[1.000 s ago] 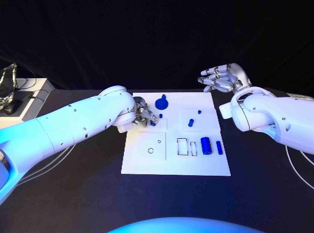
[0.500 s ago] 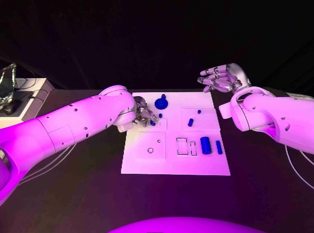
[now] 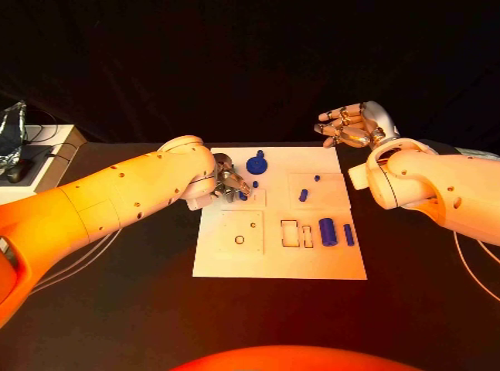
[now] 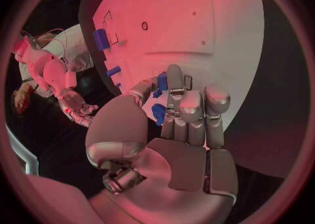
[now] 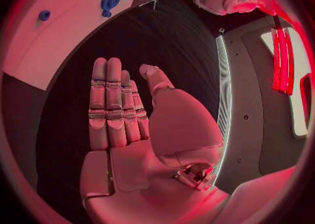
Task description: Assemble the parts on the task board
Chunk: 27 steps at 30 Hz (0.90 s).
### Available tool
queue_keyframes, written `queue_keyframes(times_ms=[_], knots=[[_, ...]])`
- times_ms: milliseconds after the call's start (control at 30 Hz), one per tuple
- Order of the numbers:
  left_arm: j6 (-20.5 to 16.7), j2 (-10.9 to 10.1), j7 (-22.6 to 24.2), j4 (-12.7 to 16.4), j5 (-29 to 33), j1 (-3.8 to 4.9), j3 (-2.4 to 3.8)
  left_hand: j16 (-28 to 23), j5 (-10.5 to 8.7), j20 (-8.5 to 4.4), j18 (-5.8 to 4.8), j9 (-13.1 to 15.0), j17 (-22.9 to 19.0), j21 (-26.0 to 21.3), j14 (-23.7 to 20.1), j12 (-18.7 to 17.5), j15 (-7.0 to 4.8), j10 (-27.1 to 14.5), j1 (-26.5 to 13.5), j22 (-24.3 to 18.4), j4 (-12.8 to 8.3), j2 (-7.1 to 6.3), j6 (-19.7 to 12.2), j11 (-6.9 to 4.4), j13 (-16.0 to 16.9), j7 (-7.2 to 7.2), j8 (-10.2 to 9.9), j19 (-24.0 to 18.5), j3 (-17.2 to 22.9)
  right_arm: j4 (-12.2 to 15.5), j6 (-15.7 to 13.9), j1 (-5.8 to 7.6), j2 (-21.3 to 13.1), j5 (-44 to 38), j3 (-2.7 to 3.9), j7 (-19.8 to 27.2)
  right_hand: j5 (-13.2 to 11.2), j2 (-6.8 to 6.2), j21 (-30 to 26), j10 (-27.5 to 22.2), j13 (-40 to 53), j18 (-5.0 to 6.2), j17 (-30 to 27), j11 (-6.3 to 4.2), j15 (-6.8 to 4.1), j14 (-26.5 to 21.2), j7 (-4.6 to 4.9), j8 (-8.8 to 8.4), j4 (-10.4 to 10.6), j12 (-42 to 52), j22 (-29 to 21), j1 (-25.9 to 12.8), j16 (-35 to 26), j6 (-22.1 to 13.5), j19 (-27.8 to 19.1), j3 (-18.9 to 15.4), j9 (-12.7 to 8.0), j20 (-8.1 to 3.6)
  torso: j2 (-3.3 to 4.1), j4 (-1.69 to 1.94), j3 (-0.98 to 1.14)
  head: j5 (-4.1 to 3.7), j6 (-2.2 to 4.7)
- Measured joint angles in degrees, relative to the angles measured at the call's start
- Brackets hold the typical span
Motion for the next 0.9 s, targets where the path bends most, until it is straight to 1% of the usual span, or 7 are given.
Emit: queue_keyframes(times_ms=[100, 267, 300, 533, 633, 900], knots=[[0.3, 0.0, 0.0, 0.0, -0.1, 0.10, -0.01, 0.3, 0.04, 0.00, 0.00, 0.1, 0.3, 0.0, 0.0, 0.0, 0.00, 0.0, 0.2, 0.1, 0.0, -0.23, 0.0, 0.00, -0.2, 0.02, -0.1, 0.0, 0.0, 0.0, 0.1, -0.02, 0.0, -0.1, 0.00, 0.0, 0.0, 0.00, 0.0, 0.0, 0.0, 0.00, 0.0, 0.00, 0.00, 0.0, 0.00, 0.00, 0.0, 0.0, 0.0, 0.0, 0.0, 0.0, 0.0, 0.0, 0.0, 0.00, 0.03, -0.01, 0.00, -0.03, 0.01], [1.0, 0.0, 0.0, 0.0, -0.5, 0.22, -0.01, 0.7, 0.32, 0.00, 0.00, 0.5, 0.8, 0.0, 0.0, 0.0, 0.01, 0.0, 0.3, 0.3, 0.7, -0.29, 0.2, 0.00, -0.8, 0.19, -0.3, 0.0, 0.7, -0.1, 0.1, -0.05, 0.1, -0.2, -0.01, -0.1, 0.2, 0.00, 0.0, 0.0, 0.0, 0.00, -0.1, 0.00, 0.00, 0.0, -0.01, 0.00, 0.0, 0.0, -0.1, 0.0, 0.0, 0.0, 0.0, 0.0, 0.0, 0.00, 0.05, -0.02, -0.03, -0.20, -0.13], [1.1, 0.0, 0.1, 0.0, -0.5, 0.25, -0.01, 0.7, 0.49, 0.00, 0.00, 0.5, 0.9, 0.0, 0.0, 0.0, 0.01, 0.0, 0.5, 0.4, 0.7, -0.52, 0.2, 0.00, -0.9, 0.19, -0.3, 0.0, 0.7, -0.1, 0.2, -0.05, 0.1, -0.2, -0.01, -0.1, 0.2, 0.00, 0.0, 0.0, 0.0, 0.00, -0.1, 0.00, 0.00, 0.0, -0.01, 0.00, 0.0, 0.0, -0.1, 0.0, 0.0, 0.0, 0.0, 0.0, 0.0, 0.00, 0.05, -0.01, -0.04, -0.20, -0.18], [2.3, -0.1, 0.2, 0.0, -0.8, 0.32, -0.02, 0.9, 0.66, 0.00, 0.00, 0.6, 1.1, 0.0, 0.0, 0.0, 0.01, 0.1, 0.5, 0.5, 1.1, -0.52, 0.4, 0.05, -1.2, 0.38, -0.3, 0.0, 1.1, -0.2, 0.3, -0.08, 0.1, -0.4, -0.01, -0.1, 0.2, 0.00, 0.3, 0.0, 0.0, 0.00, 0.0, 0.00, 0.00, 0.0, -0.02, 0.00, 0.0, 0.0, -0.1, 0.0, 0.0, 0.0, 0.0, 0.0, 0.0, 0.00, 0.00, 0.07, -0.07, -0.31, -0.31], [2.7, -0.1, 0.2, -0.1, -0.9, 0.37, -0.02, 0.9, 0.66, 0.21, 0.01, 0.8, 1.3, 0.0, 0.0, 0.3, 0.02, 0.2, 0.5, 0.6, 1.1, -0.52, 0.4, -0.01, -1.3, 0.38, -0.3, 0.2, 1.1, -0.3, 0.4, -0.09, 0.1, -0.4, -0.01, -0.1, 0.2, 0.00, 0.4, 0.0, 0.0, 0.00, 0.0, 0.00, 0.00, 0.0, -0.03, 0.00, 0.0, 0.0, -0.1, 0.0, 0.0, 0.0, 0.0, 0.0, 0.0, 0.00, -0.01, 0.07, -0.07, -0.28, -0.32], [3.3, 0.0, 0.3, -0.3, -0.9, 0.44, 0.00, 0.9, 0.66, 0.21, 0.01, 0.9, 1.3, 0.0, 0.0, 0.3, 0.02, 0.2, 0.5, 0.6, 1.2, -0.52, 0.4, 0.01, -1.3, 0.37, 0.1, 0.2, 1.2, -0.3, 0.5, -0.13, 0.2, -0.5, -0.01, -0.2, 0.4, 0.00, 0.4, 0.0, 0.0, 0.00, -0.1, 0.00, 0.21, -0.2, 0.10, 0.00, -0.4, 0.0, -0.2, 0.0, 0.0, -0.1, -0.2, 0.1, 0.0, 0.21, 0.00, 0.04, -0.06, -0.07, -0.26]])
